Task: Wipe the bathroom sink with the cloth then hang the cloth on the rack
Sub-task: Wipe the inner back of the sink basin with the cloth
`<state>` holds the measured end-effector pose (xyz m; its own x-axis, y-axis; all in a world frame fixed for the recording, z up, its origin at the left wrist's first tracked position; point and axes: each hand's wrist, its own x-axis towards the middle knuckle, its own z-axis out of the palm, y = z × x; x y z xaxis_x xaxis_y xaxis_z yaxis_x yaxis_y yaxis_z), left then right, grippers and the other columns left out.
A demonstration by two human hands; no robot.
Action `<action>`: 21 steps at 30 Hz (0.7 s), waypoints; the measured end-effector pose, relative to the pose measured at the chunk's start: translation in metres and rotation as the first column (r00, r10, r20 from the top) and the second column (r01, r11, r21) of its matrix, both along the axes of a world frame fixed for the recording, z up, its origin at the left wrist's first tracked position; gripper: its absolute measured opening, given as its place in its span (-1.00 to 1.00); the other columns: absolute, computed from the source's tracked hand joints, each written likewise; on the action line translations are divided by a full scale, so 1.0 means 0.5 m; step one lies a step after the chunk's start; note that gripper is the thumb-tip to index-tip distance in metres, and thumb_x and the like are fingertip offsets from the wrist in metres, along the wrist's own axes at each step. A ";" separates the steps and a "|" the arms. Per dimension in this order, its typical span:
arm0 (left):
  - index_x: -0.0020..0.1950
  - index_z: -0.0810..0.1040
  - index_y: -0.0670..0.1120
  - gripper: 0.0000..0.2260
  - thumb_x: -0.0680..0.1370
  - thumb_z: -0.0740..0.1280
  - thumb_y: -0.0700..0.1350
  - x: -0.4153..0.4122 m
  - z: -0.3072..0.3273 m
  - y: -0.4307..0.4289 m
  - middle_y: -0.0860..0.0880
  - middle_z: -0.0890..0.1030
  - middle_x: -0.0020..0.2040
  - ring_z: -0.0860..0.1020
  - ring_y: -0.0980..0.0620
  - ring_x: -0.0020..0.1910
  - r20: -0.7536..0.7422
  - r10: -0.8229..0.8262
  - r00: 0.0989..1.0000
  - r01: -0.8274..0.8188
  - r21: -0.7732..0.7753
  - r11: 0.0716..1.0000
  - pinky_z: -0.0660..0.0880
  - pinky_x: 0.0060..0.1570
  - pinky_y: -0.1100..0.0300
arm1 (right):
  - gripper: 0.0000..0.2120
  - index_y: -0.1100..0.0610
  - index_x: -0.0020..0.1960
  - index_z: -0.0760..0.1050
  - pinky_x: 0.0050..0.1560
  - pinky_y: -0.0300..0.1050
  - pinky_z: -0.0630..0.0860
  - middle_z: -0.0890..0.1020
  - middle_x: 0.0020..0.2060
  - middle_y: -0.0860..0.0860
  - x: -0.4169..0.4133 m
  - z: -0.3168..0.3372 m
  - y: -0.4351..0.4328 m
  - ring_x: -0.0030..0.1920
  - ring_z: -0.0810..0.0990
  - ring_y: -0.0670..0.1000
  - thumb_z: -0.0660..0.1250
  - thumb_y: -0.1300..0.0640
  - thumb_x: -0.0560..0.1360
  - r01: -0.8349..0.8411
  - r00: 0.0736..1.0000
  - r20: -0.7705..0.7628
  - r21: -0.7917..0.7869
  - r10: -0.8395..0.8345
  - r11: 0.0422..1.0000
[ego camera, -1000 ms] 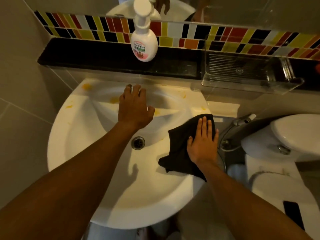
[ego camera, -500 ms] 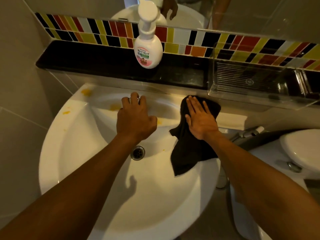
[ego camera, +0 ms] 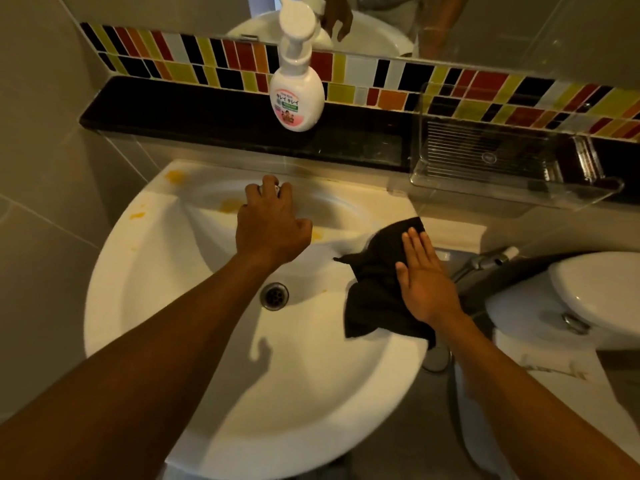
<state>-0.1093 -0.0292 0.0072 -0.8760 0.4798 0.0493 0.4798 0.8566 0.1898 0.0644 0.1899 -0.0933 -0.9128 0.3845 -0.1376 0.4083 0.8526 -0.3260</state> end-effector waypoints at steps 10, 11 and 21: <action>0.34 0.37 -0.12 -0.50 0.47 0.27 0.07 -0.001 -0.003 0.001 -0.16 0.35 0.38 0.36 -0.21 0.27 -0.023 -0.004 1.000 0.003 -0.020 1.000 0.48 0.00 0.06 | -0.43 0.06 0.54 -0.20 0.54 0.06 -0.21 -0.07 0.56 0.00 -0.150 0.002 0.006 0.55 -0.18 -0.02 -0.21 -0.13 0.59 -0.198 0.980 0.077 0.243 0.184 0.950; 0.34 0.37 -0.12 -0.51 0.47 0.27 0.07 -0.002 -0.003 0.001 -0.16 0.35 0.38 0.36 -0.21 0.27 -0.029 -0.007 1.000 0.006 -0.020 1.000 0.47 0.00 0.06 | -0.44 0.07 0.54 -0.20 0.54 0.04 -0.20 -0.07 0.56 0.01 -0.183 0.002 0.002 0.55 -0.17 -0.01 -0.20 -0.12 0.61 -0.217 0.976 0.067 0.266 0.207 0.939; 0.32 0.39 -0.11 -0.53 0.46 0.28 0.04 0.002 0.002 -0.003 -0.14 0.34 0.38 0.35 -0.20 0.27 -0.033 -0.019 0.999 0.018 -0.027 0.999 0.47 -0.03 0.06 | -0.45 0.04 0.56 -0.07 0.52 -0.09 -0.12 0.04 0.56 -0.01 -0.285 0.012 0.017 0.55 -0.05 -0.02 -0.06 -0.08 0.62 -0.476 0.875 0.032 0.232 0.483 0.848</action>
